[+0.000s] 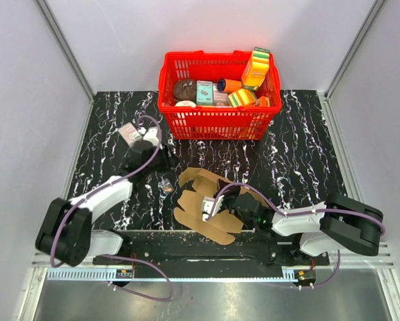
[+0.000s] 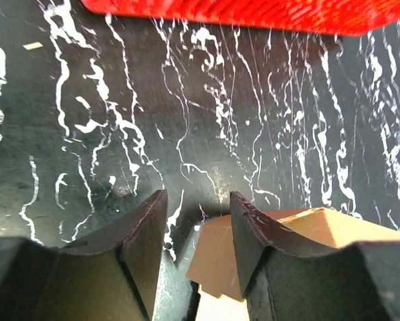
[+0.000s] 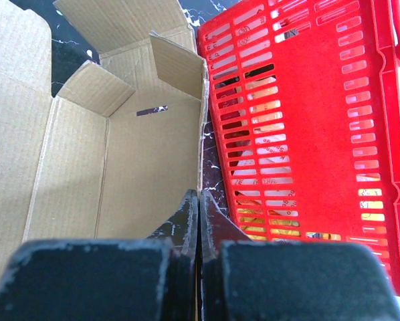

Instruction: Fold the paper box

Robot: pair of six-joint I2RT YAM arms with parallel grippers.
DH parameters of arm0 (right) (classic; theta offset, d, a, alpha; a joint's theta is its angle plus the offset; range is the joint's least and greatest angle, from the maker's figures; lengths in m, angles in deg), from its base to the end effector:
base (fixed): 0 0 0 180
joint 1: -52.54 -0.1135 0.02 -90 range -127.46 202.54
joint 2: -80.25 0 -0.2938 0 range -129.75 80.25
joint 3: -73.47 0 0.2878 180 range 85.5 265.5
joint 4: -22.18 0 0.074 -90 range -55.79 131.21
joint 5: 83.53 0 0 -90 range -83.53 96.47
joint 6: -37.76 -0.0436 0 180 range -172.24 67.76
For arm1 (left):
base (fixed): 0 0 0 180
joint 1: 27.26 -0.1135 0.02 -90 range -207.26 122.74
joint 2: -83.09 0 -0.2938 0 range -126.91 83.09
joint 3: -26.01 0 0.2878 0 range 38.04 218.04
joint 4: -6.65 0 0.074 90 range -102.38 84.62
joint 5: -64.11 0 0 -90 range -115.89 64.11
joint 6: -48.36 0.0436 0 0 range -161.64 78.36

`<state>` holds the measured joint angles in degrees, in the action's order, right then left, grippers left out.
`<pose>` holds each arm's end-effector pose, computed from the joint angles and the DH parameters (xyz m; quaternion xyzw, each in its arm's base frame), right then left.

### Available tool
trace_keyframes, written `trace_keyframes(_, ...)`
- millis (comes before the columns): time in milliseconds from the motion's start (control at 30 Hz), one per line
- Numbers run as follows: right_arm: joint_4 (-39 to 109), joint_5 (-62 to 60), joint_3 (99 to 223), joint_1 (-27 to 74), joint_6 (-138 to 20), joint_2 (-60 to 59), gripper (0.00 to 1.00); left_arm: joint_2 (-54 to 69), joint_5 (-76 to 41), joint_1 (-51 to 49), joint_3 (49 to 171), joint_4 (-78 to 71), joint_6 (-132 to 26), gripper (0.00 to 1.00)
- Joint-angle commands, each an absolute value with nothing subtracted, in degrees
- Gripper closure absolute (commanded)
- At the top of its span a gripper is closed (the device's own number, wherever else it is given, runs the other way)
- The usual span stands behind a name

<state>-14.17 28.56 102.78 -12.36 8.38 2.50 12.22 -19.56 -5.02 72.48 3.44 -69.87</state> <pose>0.1253 0.2289 0.1613 -0.6235 0.4564 -0.1258 0.6222 0.2664 -0.1141 0.2178 -0.0161 0.8544 -0.2632 0.4477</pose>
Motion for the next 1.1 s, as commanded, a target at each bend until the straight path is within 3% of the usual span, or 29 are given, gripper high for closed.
trace_keyframes(0,-15.62,29.59,103.17,-13.03,8.66,2.38,1.00,5.68,-11.92,-5.11,76.18,8.06,-68.45,0.55)
trace_keyframes(500,-15.36,29.76,103.52,-13.11,8.40,1.85,1.00,-2.34,-6.82,-0.20,79.26,6.22,-62.56,0.62)
trace_keyframes(1067,-14.57,29.59,103.61,-13.20,8.58,1.24,1.00,2.31,-9.19,5.08,73.03,6.91,-61.77,0.66)
